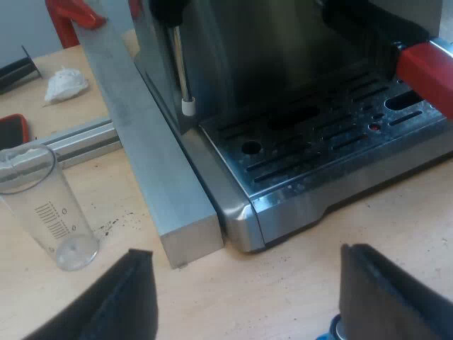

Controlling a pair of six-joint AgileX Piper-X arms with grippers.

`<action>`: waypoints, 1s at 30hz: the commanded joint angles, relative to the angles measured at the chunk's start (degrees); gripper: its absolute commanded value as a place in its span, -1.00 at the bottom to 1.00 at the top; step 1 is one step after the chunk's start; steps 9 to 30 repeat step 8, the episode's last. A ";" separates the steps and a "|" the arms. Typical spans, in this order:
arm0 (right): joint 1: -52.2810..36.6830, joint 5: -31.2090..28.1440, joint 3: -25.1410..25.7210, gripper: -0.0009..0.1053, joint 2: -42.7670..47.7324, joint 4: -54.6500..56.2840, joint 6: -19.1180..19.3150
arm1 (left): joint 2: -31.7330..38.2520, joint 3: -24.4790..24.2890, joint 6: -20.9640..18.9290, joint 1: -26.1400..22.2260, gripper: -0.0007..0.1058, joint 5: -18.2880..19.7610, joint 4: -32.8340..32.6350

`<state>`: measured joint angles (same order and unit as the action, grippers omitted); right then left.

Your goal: Put the handle in the coffee machine

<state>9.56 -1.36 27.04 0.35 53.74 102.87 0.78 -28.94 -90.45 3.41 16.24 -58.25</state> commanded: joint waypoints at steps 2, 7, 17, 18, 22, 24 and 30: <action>-0.05 0.15 0.31 0.33 2.46 -0.36 -0.18 | 8.05 -0.08 -0.55 0.42 0.09 0.32 1.02; -0.05 0.15 0.31 0.33 2.46 -0.36 -0.18 | 8.05 -0.05 -0.55 0.42 0.09 0.32 1.04; -0.05 0.15 0.31 0.33 2.46 -0.36 -0.18 | 8.05 -0.05 -0.55 0.42 0.09 0.32 1.04; -0.05 0.15 0.31 0.33 2.46 -0.36 -0.18 | 8.05 -0.05 -0.55 0.42 0.09 0.32 1.04; -0.05 0.15 0.31 0.33 2.46 -0.36 -0.18 | 8.05 -0.05 -0.55 0.42 0.09 0.32 1.04; -0.05 0.15 0.31 0.33 2.46 -0.36 -0.18 | 8.05 -0.05 -0.55 0.42 0.09 0.32 1.04; -0.05 0.15 0.31 0.33 2.46 -0.36 -0.18 | 8.05 -0.05 -0.55 0.42 0.09 0.32 1.04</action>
